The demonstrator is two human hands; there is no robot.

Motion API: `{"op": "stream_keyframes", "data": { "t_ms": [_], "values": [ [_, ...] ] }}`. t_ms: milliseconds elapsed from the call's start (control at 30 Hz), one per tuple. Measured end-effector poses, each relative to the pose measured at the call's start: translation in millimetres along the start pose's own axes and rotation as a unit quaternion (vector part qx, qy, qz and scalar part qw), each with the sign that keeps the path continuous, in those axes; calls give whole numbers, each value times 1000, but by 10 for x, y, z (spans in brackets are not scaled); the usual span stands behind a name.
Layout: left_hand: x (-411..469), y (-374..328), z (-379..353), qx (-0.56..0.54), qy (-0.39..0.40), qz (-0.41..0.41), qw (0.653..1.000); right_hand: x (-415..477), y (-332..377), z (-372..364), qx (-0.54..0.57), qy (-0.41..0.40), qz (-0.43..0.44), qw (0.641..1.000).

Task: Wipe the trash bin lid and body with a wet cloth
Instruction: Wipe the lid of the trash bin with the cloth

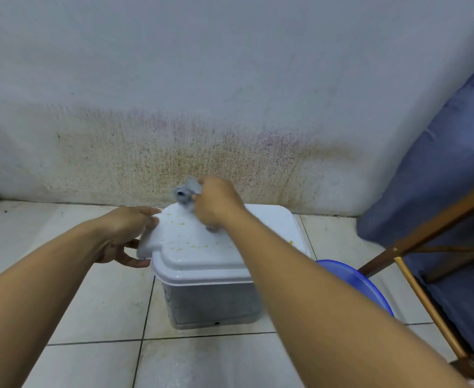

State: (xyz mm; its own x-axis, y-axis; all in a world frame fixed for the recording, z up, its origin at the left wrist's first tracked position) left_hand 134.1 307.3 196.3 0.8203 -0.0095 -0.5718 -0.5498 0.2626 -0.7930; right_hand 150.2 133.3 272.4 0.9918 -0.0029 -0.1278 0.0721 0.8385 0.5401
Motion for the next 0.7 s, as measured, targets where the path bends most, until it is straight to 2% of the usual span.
{"op": "stream_keyframes", "data": {
  "t_ms": [167, 267, 333, 433, 533, 700],
  "values": [
    [-37, -16, -24, 11, -10, -13, 1000, -65, -716, 568, 81, -57, -93, 991],
    [-69, -19, -30, 21, -6, -23, 999, -126, -1097, 744, -87, -102, -135, 982],
    [-76, -17, -21, 29, 0, -27, 999, -173, -1159, 753, -122, -130, -112, 978],
    [-81, -5, -5, 34, 13, -29, 999, -218, -1093, 589, -154, -86, -56, 983],
    [-68, 19, 18, 28, 18, -28, 999, -200, -1088, 474, -242, -58, -51, 967],
    [-48, 79, 73, -6, 36, 0, 999, -112, -1067, 510, -200, -77, -97, 972]
  ]
}}
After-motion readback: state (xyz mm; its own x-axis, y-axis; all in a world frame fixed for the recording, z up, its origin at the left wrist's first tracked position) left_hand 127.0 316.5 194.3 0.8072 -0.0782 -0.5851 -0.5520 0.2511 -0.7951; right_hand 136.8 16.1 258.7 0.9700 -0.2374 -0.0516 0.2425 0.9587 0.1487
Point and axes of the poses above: each hand's wrist, its own x-axis towards the middle knuckle, its own z-axis out of the back of the hand, y = z × x, the point moved 6 cm from there along x, towards the middle knuckle, and after that the axes turned 2 degrees about -z, right-handed, at the moved point
